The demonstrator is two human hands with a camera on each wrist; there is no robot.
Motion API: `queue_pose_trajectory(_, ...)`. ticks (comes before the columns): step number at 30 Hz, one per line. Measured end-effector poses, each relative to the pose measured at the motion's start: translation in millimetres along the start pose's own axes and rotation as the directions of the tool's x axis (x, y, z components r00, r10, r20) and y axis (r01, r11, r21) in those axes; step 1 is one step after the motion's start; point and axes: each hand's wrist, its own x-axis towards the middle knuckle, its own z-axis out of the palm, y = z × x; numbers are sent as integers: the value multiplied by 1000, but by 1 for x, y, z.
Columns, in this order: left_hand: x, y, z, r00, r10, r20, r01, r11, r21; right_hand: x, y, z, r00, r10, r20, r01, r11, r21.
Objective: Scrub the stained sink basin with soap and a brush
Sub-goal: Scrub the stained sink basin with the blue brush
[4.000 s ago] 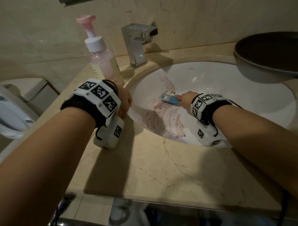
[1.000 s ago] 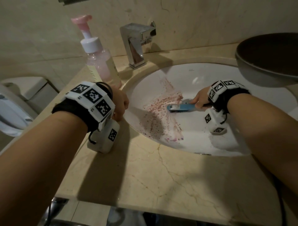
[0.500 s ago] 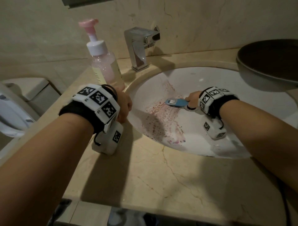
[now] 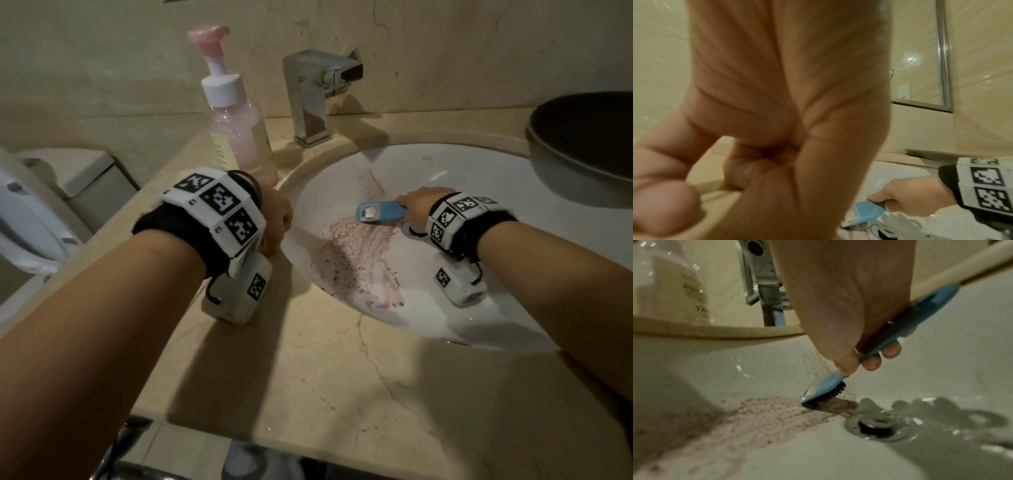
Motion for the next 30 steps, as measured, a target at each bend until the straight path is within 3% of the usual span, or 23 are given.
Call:
queue_pose_trajectory(4, 1, 2, 0, 999, -21, -31, 23, 998, 61, 4, 2, 5, 997, 26, 76, -24, 999, -30)
queue_pose_trajectory(7, 3, 1, 1, 999, -38, -39, 41, 997, 72, -2, -24, -3, 964, -163, 209, 140, 982, 123)
queue_pose_trajectory(9, 2, 1, 1, 998, -48, -44, 51, 997, 61, -7, -35, -7, 934, -220, 283, 193, 974, 122)
queue_pose_trajectory(12, 1, 1, 1, 998, -48, -40, 50, 997, 50, 1, -21, -5, 985, -56, 164, 59, 998, -10)
queue_pose_trajectory(14, 1, 2, 2, 998, -53, -16, 54, 995, 83, -5, -13, -7, 981, 18, 195, -12, 999, -34)
queue_pose_trajectory(18, -6, 7, 2, 998, -70, 1, 68, 983, 173, -39, -30, -28, 910, -42, 411, -49, 977, 206)
queue_pose_trajectory(20, -13, 10, 1, 997, -71, -9, 72, 987, 144, -53, -34, -39, 902, -104, 419, 20, 980, 199)
queue_pose_trajectory(22, -18, 12, 1, 998, -70, 3, 69, 990, 120, -64, -27, -50, 912, -111, 395, 5, 965, 261)
queue_pose_trajectory(24, -21, 13, -1, 998, -63, 14, 62, 996, 64, -80, -16, -63, 928, -74, 364, -82, 915, 396)
queue_pose_trajectory(26, -27, 19, -8, 999, -51, 15, 53, 991, -120, -95, -3, -73, 956, -16, 294, -145, 843, 518)
queue_pose_trajectory(30, -34, 45, -28, 993, 58, -101, -97, 895, -436, -123, 11, -91, 958, 82, 273, -280, 452, 847)
